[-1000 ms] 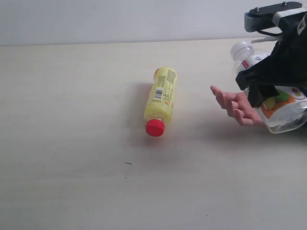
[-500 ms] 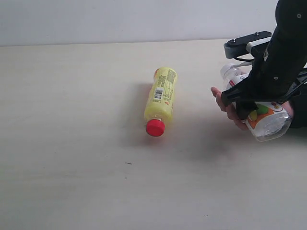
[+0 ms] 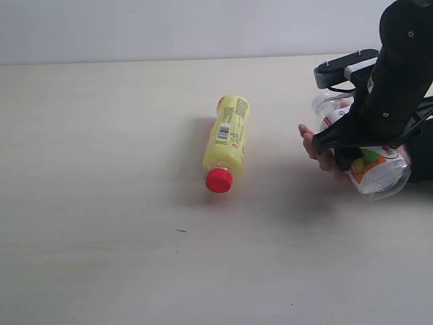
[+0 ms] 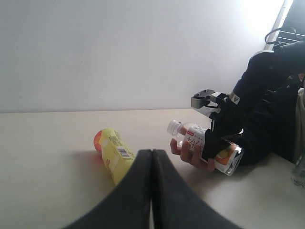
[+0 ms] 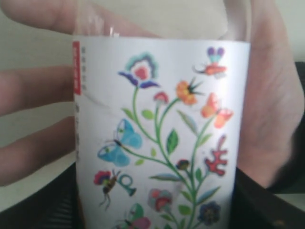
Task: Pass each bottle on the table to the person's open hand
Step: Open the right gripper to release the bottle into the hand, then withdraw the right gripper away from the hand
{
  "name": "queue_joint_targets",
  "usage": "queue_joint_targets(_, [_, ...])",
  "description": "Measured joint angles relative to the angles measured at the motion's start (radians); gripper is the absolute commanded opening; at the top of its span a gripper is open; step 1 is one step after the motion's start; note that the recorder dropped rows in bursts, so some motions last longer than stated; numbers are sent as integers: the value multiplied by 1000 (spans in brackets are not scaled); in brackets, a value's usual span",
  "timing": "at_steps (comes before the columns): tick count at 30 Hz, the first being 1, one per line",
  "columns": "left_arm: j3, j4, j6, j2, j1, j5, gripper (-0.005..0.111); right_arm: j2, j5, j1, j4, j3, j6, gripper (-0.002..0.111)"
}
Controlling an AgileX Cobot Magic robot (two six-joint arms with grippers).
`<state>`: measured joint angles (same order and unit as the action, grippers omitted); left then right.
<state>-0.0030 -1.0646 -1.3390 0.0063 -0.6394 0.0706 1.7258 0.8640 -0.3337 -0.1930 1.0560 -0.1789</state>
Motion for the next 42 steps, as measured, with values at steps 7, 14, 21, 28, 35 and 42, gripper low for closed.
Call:
queue_joint_targets(7, [0,0,0,0,0,0,0,0,0,0,-4,0,0,78])
queue_joint_targets(14, [0,0,0,0,0,0,0,0,0,0,-16,0,0,88])
queue_joint_targets(21, [0,0,0,0,0,0,0,-11,0,0,-27,0,0,89])
queue_joint_targets(28, [0,0,0,0,0,0,0,-238,-34,0,-42,0,0,88])
queue_joint_targets(35, [0,0,0,0,0,0,0,-520,154,0,-42,-1,37,24])
queue_joint_targets(42, [0,0,0,0,0,0,0,-834,108,0,42,-115,109,0])
